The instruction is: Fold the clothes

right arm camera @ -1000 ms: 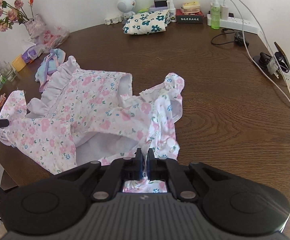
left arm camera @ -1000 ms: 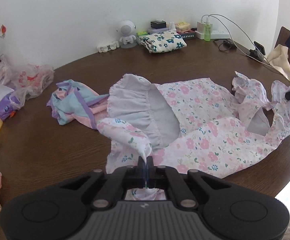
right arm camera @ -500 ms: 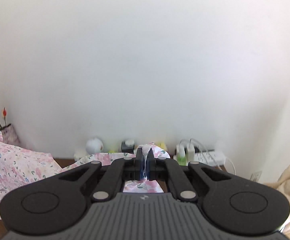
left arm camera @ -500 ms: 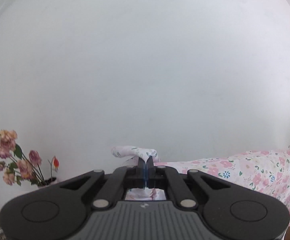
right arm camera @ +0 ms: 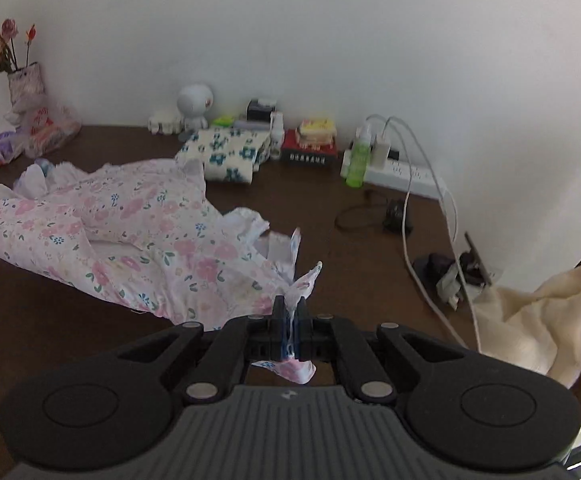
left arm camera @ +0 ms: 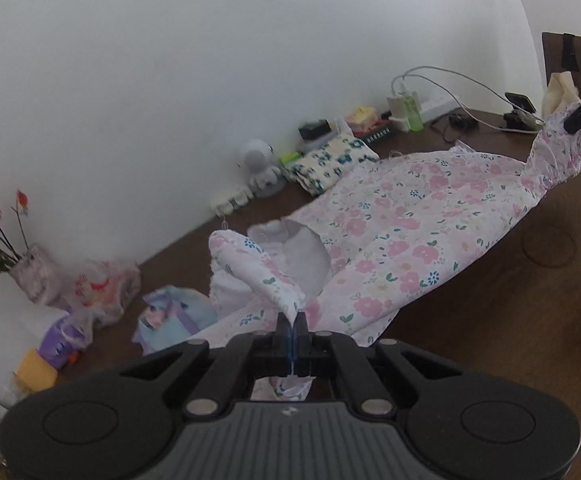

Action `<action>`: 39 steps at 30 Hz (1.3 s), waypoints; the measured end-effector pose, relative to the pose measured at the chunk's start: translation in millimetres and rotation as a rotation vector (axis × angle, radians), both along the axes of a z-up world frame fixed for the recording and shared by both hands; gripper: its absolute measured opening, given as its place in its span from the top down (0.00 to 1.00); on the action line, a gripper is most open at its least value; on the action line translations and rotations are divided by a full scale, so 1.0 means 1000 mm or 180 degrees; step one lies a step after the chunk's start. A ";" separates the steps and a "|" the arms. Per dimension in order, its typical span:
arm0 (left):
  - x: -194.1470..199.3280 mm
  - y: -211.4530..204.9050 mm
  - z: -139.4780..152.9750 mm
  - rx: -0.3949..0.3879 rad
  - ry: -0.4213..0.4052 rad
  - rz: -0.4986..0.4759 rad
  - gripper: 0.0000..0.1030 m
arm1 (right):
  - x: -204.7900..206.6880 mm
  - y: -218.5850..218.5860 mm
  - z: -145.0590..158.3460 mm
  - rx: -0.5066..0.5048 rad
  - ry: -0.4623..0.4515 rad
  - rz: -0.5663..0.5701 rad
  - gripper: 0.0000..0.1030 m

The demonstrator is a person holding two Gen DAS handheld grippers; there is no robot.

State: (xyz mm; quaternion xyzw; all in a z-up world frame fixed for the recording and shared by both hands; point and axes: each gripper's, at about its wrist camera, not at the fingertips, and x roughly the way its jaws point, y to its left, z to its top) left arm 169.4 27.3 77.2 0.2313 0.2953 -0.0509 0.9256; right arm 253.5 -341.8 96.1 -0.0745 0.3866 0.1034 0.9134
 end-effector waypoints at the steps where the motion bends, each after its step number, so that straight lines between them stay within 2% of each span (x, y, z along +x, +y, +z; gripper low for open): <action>1: -0.007 0.002 -0.016 -0.0102 0.0130 0.0000 1.00 | -0.009 -0.003 -0.023 0.0035 0.0169 -0.0004 0.98; 3: -0.022 0.007 -0.048 -0.0303 0.0385 0.0003 1.00 | -0.027 -0.008 -0.060 0.0160 0.0411 -0.0057 0.98; 4: -0.025 0.008 -0.054 -0.0361 0.0409 0.0040 1.00 | -0.035 -0.010 -0.072 0.0235 0.0475 -0.0096 0.98; 11: -0.049 0.022 -0.059 -0.0640 0.0393 0.0214 1.00 | -0.071 -0.030 -0.083 0.0628 0.0402 -0.0337 0.98; 13: -0.057 0.023 -0.059 -0.0681 0.0482 0.0194 0.90 | -0.075 -0.032 -0.083 0.0651 0.0426 -0.0352 0.96; 14: -0.059 0.025 -0.056 -0.0749 0.0547 0.0210 0.88 | -0.078 -0.034 -0.084 0.0673 0.0478 -0.0358 0.94; 16: -0.064 0.030 -0.049 -0.0875 0.0617 0.0223 0.70 | -0.085 -0.038 -0.083 0.0729 0.0556 -0.0408 0.79; 17: -0.068 0.035 -0.041 -0.0951 0.0606 0.0223 0.66 | -0.089 -0.039 -0.079 0.0743 0.0568 -0.0430 0.66; 19: -0.070 0.045 -0.022 -0.1032 0.0567 0.0285 0.49 | -0.098 -0.036 -0.066 0.0773 0.0523 -0.0370 0.63; 22: -0.061 0.056 0.003 -0.1069 0.0508 0.0340 0.39 | -0.101 -0.015 -0.042 0.0810 0.0455 -0.0029 0.51; 24: -0.043 0.059 0.016 -0.0964 0.0552 0.0417 0.33 | -0.093 0.010 -0.028 0.0777 0.0445 0.0262 0.45; 28: -0.002 0.064 0.010 -0.0840 0.0880 0.0455 0.32 | -0.058 0.071 -0.019 0.0634 0.0608 0.0763 0.44; 31: 0.025 0.070 -0.007 -0.0872 0.1178 0.0508 0.32 | -0.028 0.115 -0.026 0.0544 0.0744 0.0926 0.45; 33: 0.038 0.074 -0.018 -0.0916 0.1347 0.0506 0.32 | -0.007 0.142 -0.036 0.0545 0.0931 0.1005 0.45; 39: 0.051 0.084 -0.041 -0.1065 0.1678 0.0384 0.33 | 0.033 0.185 -0.074 0.0549 0.1421 0.1037 0.45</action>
